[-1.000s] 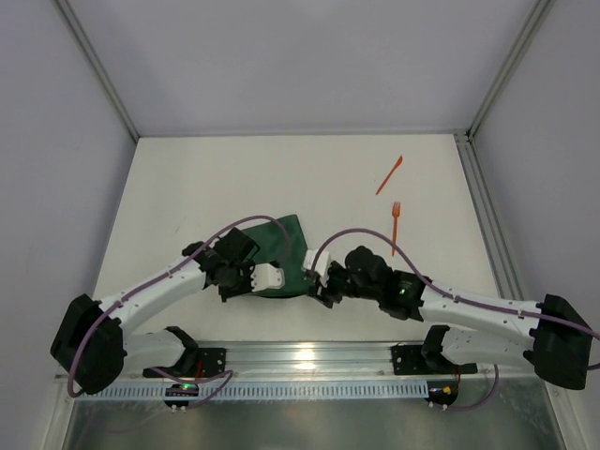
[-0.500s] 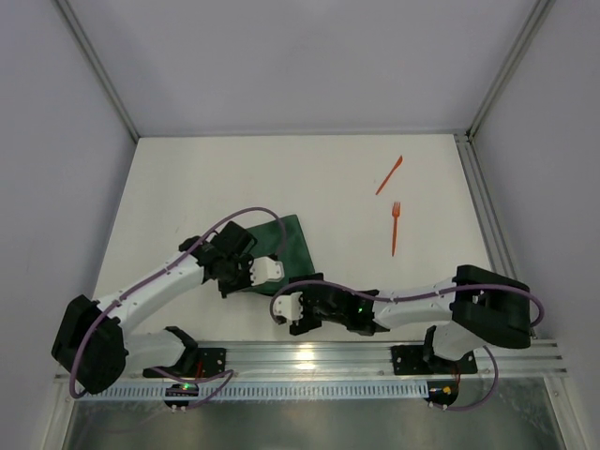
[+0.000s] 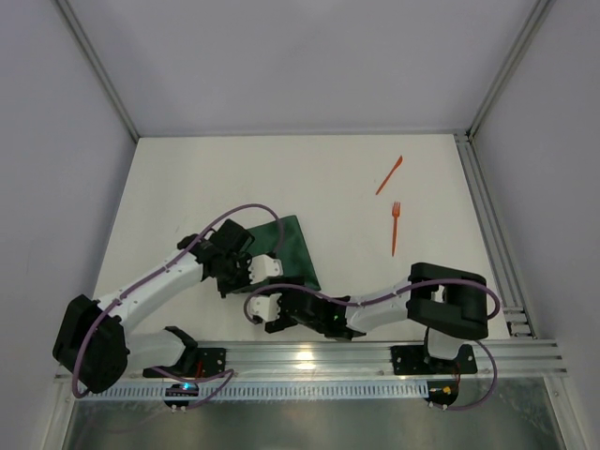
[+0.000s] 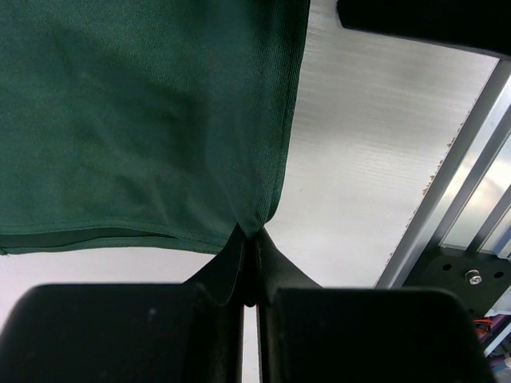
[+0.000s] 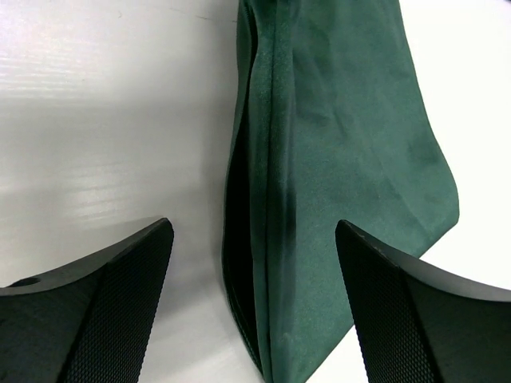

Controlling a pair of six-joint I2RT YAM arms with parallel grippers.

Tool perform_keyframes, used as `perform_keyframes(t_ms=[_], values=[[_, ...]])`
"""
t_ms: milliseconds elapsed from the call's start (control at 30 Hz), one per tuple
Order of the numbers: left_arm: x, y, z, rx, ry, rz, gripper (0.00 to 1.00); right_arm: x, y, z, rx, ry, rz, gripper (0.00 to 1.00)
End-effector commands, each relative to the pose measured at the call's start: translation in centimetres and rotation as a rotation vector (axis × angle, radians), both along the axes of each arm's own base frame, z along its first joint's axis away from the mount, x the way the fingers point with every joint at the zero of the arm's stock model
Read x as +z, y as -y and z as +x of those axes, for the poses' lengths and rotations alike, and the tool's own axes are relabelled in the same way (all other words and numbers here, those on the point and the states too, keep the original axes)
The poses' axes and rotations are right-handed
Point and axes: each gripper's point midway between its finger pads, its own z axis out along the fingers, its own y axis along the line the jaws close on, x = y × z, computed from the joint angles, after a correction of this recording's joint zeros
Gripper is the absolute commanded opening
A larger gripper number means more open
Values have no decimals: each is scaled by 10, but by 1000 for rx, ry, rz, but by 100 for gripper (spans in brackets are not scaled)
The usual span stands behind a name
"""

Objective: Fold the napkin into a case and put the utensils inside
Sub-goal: Pick up the lower triangle-folded napkin from the center of the board.

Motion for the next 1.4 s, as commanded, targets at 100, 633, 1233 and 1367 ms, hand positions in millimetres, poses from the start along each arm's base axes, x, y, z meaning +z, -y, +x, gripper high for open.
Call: perform_keyframes(t_ms=[100, 633, 1233, 1367], values=[[9, 8, -1, 5, -36, -62, 0, -24, 16, -3, -104, -22, -11, 84], [10, 4, -1, 39, -70, -114, 0, -41, 36, -16, -153, -133, 90, 69], [14, 8, -6, 18, -123, -155, 0, -45, 18, -3, -167, -106, 128, 50], [13, 2, -6, 24, -125, -150, 0, -47, 20, 3, -180, -114, 131, 31]])
